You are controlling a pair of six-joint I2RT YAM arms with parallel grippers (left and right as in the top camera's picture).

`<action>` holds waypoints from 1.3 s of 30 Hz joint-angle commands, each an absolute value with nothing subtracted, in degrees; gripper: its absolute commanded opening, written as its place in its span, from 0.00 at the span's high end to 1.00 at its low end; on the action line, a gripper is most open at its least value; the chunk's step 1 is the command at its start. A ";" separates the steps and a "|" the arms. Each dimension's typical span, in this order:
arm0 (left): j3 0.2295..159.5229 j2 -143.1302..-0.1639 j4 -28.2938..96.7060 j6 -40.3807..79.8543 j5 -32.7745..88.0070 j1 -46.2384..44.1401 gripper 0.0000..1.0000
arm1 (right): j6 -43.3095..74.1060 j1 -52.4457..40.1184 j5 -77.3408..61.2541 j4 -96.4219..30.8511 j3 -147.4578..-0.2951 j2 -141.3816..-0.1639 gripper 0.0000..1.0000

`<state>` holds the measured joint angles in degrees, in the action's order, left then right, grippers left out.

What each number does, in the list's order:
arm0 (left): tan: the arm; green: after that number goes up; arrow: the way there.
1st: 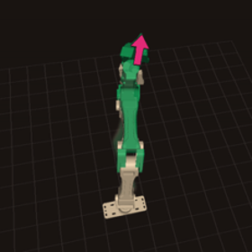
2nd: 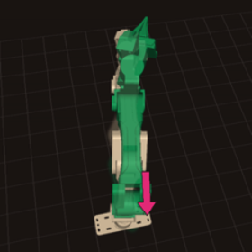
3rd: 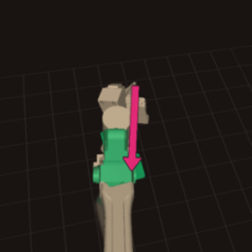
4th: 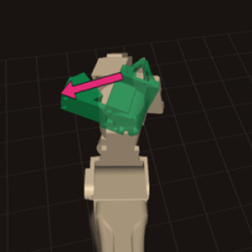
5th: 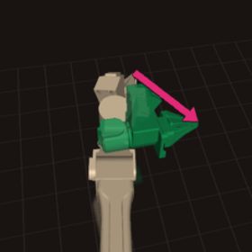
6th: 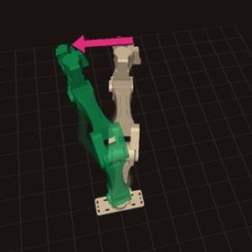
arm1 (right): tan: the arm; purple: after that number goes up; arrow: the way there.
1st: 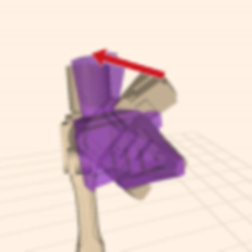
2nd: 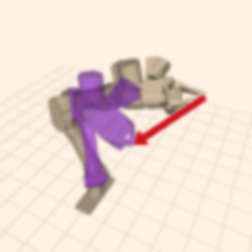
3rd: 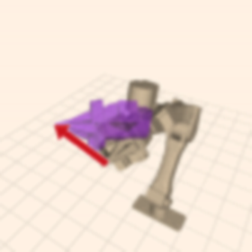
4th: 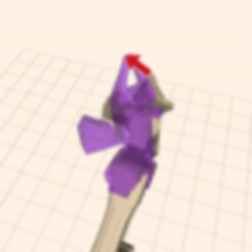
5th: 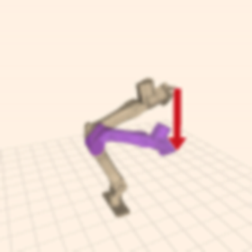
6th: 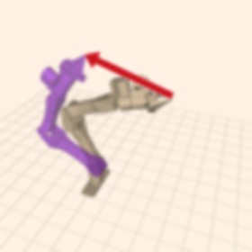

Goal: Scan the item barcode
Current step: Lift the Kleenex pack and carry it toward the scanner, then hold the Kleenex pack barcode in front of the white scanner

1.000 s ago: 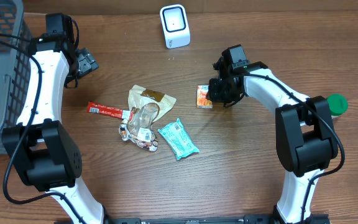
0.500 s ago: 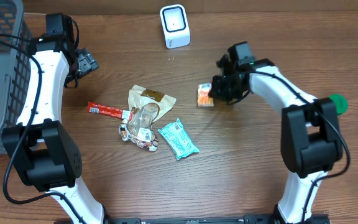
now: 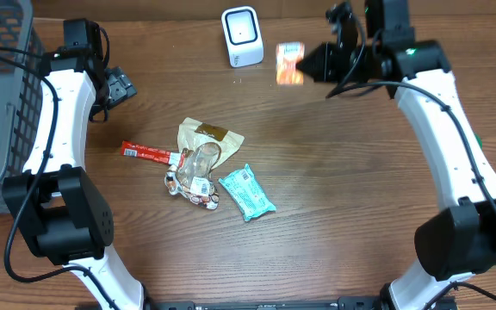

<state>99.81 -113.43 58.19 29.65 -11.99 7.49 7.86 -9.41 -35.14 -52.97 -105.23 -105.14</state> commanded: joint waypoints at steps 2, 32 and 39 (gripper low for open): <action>101.08 -113.12 58.22 30.00 -11.75 7.07 0.00 | 7.20 -9.52 -29.39 -58.94 -122.23 -104.27 0.97; 101.08 -113.12 58.19 30.02 -11.75 7.07 0.00 | -34.83 -22.17 5.41 -29.06 -127.87 -127.74 0.96; 101.08 -113.12 58.22 30.02 -11.77 7.07 0.00 | -34.81 -22.17 6.46 -19.73 -127.85 -135.33 0.96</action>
